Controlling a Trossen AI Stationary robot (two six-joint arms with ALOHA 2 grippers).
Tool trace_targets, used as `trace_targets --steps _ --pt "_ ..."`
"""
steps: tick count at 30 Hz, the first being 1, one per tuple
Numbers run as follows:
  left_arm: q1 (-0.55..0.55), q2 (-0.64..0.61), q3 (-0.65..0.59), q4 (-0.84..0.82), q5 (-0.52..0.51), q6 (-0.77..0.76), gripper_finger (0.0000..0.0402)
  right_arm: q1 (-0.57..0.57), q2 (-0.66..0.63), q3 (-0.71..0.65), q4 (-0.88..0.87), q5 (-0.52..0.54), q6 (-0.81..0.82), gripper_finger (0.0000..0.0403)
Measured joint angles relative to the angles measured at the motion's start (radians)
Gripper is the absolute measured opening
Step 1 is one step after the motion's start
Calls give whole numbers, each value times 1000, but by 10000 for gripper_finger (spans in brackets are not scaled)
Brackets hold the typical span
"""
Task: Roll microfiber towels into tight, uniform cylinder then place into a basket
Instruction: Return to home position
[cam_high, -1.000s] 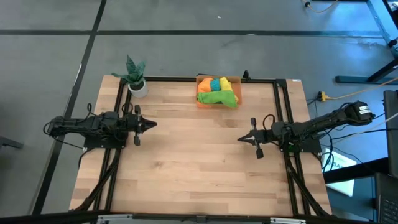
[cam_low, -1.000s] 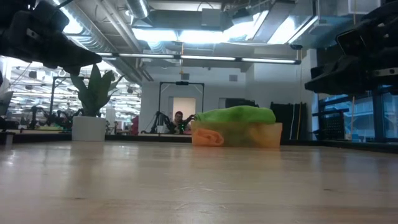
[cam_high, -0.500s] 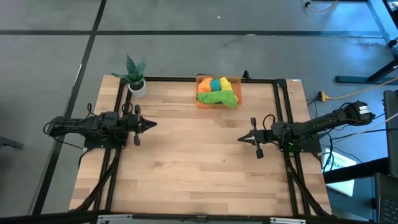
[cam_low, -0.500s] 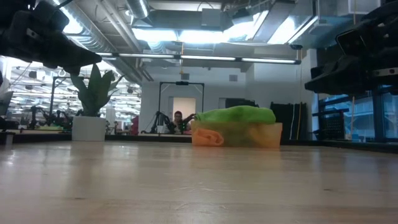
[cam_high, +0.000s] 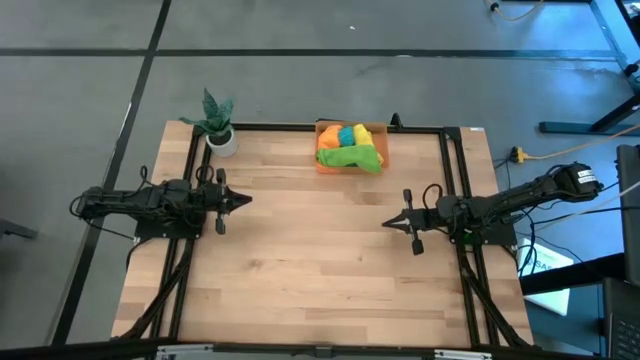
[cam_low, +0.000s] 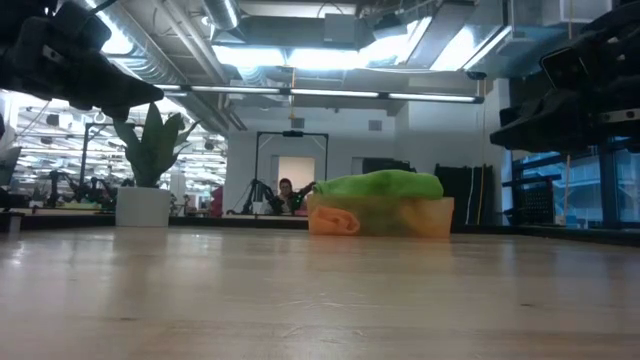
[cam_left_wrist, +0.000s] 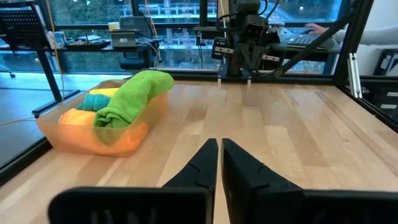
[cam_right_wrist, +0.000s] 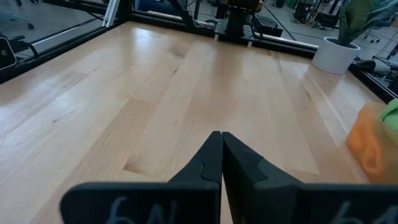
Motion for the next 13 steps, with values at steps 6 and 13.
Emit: trace_targets --steps 6,13 --pt "0 0 0 0 0 0 22 0 0 0 0 0 0 10" --pt "0 0 0 0 0 0 24 0 0 0 0 0 0 10"
